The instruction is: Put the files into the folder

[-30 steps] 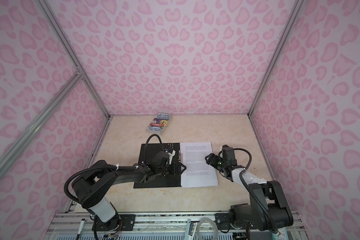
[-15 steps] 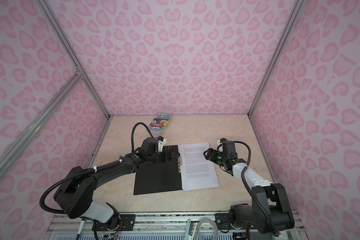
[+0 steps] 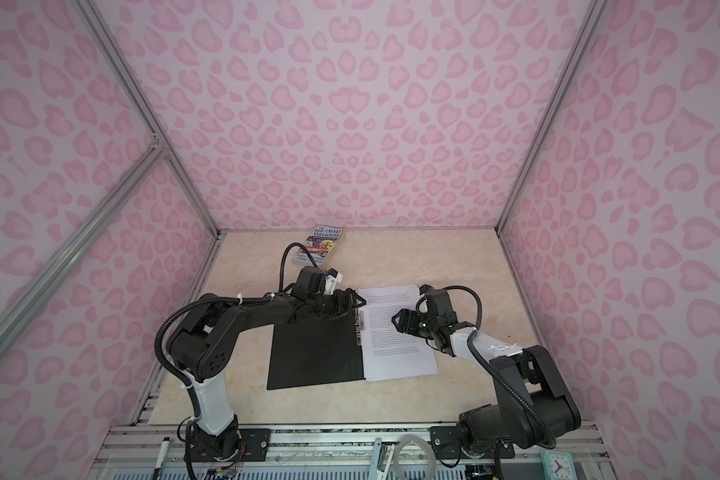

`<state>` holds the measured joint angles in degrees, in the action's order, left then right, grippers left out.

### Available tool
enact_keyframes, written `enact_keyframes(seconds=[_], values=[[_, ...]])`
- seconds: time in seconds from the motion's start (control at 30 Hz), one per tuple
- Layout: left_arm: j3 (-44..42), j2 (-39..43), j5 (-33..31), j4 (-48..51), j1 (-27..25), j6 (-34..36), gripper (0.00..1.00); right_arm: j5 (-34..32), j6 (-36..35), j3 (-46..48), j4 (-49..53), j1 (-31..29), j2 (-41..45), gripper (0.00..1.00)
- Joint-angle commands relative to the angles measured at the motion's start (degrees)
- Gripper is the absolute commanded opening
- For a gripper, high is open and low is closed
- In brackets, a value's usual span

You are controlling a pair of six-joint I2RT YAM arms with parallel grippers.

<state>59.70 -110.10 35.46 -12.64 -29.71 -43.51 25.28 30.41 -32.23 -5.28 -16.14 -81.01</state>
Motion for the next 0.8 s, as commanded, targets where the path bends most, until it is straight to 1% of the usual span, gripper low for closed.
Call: enact_keyframes(seconds=[0.0, 0.33, 0.47, 0.77], values=[[1.2, -1.95, 2.8, -4.83, 0.09, 0.62, 0.97, -0.14, -0.36, 0.65, -2.82, -0.15, -0.4, 0.78], [3.4, -5.44, 4.8, -6.12, 0.62, 0.53, 0.97, 0.65, -0.35, 0.59, -3.16, -0.14, -0.91, 0.78], [3.74, -6.56, 6.72, -7.72, 0.8, -0.48, 0.97, 0.96, -0.31, 0.59, -3.25, -0.29, -1.12, 0.78], [2.2, -5.51, 9.74, -13.27, 0.8, -3.75, 0.97, 1.09, -0.5, 0.76, -3.01, -0.28, -0.45, 0.78]])
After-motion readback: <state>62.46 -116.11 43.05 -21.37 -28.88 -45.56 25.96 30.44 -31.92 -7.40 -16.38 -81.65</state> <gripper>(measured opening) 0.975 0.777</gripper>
